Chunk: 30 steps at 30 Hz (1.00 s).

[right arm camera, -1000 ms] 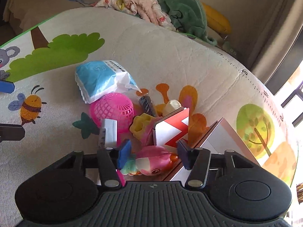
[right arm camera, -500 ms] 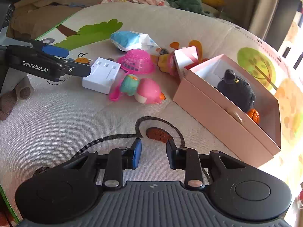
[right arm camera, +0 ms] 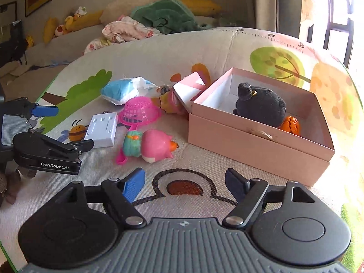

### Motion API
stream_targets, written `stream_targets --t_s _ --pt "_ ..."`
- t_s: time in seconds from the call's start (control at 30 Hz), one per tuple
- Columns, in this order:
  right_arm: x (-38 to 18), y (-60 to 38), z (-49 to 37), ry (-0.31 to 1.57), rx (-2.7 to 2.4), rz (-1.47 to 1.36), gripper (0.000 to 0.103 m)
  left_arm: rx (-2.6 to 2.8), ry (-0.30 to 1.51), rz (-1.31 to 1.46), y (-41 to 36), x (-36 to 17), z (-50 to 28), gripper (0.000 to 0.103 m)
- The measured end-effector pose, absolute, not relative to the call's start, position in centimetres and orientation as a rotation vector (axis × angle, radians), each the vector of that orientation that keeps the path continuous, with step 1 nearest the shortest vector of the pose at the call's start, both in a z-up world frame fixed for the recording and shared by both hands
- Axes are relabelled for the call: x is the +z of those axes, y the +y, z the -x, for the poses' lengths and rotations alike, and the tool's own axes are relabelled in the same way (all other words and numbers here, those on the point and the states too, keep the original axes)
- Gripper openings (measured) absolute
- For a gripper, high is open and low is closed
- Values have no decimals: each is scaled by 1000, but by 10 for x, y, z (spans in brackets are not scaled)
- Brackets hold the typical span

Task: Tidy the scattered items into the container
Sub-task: 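Grasp the pink-and-teal figure toy with the right tool while the left tool approaches the white case, then grasp the white plastic case with the left tool while the right tool sets the figure down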

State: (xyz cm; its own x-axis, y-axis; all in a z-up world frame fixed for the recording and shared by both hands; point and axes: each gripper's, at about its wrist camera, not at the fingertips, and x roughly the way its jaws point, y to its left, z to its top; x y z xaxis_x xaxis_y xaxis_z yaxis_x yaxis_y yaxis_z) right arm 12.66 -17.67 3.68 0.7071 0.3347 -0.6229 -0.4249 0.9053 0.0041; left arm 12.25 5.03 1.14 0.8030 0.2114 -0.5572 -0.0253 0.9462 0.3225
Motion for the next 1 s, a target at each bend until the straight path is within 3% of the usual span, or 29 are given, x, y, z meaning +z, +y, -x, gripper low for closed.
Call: stream_targets --t_s 0.13,0.7,0.73,0.77,0.8,1.0 --pt "40 -153 -138 652 464 128 85 166 625 -261 74 21 -116 103" --pt "24 -111 -176 693 516 131 85 7 654 -103 80 24 -107 103" --pt "22 -110 -176 692 519 141 81 2 658 -96 79 23 -109 103" --pt "22 -110 -177 692 524 151 68 -2 662 -86 78 23 -110 103" --pt "21 -111 -177 698 527 157 63 -5 666 -76 77 22 -111 103" --pt "28 -139 -159 670 511 144 61 -44 666 -40 64 20 -123 103"
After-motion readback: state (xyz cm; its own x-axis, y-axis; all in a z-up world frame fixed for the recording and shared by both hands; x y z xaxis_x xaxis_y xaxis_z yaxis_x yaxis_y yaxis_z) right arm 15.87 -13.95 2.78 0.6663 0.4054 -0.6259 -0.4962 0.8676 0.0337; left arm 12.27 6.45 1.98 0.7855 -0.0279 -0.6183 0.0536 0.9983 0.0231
